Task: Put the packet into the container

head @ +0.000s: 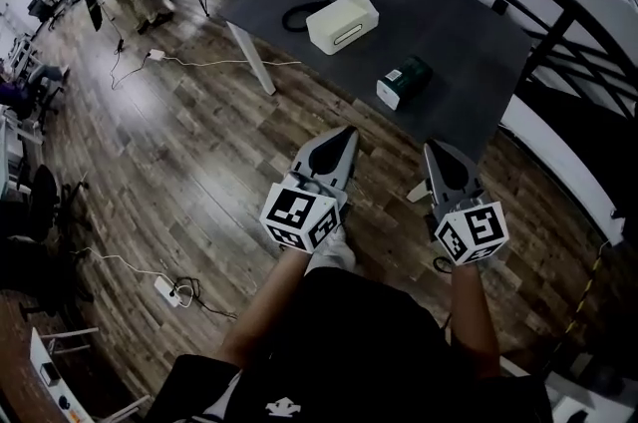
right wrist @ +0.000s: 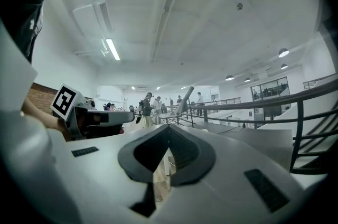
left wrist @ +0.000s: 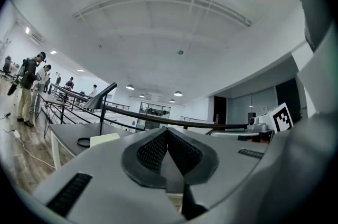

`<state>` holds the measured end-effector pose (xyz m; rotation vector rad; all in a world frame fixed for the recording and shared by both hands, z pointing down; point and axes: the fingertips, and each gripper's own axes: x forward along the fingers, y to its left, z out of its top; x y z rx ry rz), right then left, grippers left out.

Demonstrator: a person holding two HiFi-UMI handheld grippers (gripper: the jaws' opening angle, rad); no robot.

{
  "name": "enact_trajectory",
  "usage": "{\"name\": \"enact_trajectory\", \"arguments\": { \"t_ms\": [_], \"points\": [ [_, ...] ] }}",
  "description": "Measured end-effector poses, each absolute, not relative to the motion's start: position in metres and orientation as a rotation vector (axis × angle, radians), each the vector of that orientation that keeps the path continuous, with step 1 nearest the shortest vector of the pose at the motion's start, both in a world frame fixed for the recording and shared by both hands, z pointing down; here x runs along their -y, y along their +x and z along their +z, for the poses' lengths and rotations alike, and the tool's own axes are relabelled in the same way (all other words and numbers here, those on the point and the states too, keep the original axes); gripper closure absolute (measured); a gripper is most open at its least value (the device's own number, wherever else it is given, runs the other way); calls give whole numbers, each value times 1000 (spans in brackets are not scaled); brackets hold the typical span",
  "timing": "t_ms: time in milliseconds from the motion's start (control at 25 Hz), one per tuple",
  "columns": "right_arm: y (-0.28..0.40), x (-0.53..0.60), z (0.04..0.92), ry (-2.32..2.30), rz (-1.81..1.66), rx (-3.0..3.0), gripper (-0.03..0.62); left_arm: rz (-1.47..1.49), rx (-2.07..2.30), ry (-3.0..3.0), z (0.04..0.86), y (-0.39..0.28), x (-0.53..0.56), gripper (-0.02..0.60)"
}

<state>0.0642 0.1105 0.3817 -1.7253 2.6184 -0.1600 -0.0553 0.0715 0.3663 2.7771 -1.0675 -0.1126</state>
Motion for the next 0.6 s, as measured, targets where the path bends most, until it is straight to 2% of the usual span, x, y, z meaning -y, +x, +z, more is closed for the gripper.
{"name": "enact_trajectory", "arguments": {
  "t_ms": [600],
  "points": [
    [33,-5,337,-1715,-38,-2572,589,-86,951,2834,356,-70,25,575]
  ]
}}
